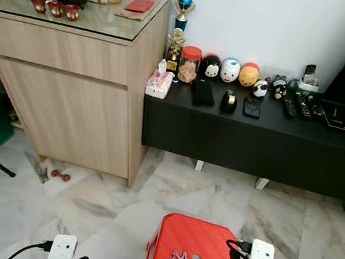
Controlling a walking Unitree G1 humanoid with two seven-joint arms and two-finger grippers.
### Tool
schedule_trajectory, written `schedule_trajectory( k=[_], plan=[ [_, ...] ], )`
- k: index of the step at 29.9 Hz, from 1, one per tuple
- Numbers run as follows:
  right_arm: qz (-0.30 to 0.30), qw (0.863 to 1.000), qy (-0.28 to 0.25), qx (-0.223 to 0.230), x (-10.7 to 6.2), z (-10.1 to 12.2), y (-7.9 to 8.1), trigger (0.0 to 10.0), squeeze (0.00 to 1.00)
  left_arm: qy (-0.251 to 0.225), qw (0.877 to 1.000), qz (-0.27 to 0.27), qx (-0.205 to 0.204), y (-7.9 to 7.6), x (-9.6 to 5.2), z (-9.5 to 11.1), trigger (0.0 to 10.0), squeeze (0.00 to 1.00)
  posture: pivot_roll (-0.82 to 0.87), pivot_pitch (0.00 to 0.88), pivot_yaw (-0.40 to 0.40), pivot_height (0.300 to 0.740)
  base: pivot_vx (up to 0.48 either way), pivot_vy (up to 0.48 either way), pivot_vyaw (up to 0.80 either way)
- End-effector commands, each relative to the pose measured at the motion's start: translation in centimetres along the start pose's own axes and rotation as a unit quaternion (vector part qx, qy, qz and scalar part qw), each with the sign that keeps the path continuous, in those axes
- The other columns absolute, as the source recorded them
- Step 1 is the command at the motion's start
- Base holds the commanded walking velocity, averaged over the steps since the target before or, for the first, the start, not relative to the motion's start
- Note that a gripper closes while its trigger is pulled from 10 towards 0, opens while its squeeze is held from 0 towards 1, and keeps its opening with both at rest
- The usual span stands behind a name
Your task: Hang keys on a hook
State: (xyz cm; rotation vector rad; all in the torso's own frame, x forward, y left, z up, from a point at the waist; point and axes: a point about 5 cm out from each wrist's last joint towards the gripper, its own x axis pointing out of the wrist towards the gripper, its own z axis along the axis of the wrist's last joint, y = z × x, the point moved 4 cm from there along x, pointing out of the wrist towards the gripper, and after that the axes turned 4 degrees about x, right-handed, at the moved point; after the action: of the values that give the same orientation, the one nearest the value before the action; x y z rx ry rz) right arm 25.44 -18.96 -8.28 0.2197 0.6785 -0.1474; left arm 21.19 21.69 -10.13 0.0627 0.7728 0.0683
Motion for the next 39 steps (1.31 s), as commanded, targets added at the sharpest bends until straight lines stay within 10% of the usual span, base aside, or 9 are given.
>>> schedule_trajectory(
  k=[1,14,24,39],
  plan=[
    [0.008,1.0,-0.02,-0.004,0.2,1.1,0.2,10.0,0.0,0.007,1.0,0.004,0.004,0.1,-0.2,-0.6,10.0,0.0,0.15,0.039,-0.057,0.74,0.0,0.0,0.0],
    [0.054,0.998,-0.023,-0.013,0.2,1.3,1.5,10.0,0.0,-0.05,0.998,0.039,-0.006,1.3,0.1,2.1,10.0,0.0,0.14,0.038,-0.06,0.74,0.0,0.0,0.0],
    [0.065,0.998,-0.026,-0.01,0.2,1.4,1.5,10.0,0.0,-0.321,0.947,0.021,0.004,1.2,-1.2,15.0,10.0,0.0,0.14,0.02,-0.058,0.74,0.0,0.0,0.0],
    [0.085,0.996,-0.017,-0.034,0.2,1.3,2.1,10.0,0.0,-0.333,0.943,0.011,0.008,0.6,-2.2,14.1,10.0,0.0,0.14,0.002,-0.061,0.74,0.0,0.0,0.0]
  ],
)
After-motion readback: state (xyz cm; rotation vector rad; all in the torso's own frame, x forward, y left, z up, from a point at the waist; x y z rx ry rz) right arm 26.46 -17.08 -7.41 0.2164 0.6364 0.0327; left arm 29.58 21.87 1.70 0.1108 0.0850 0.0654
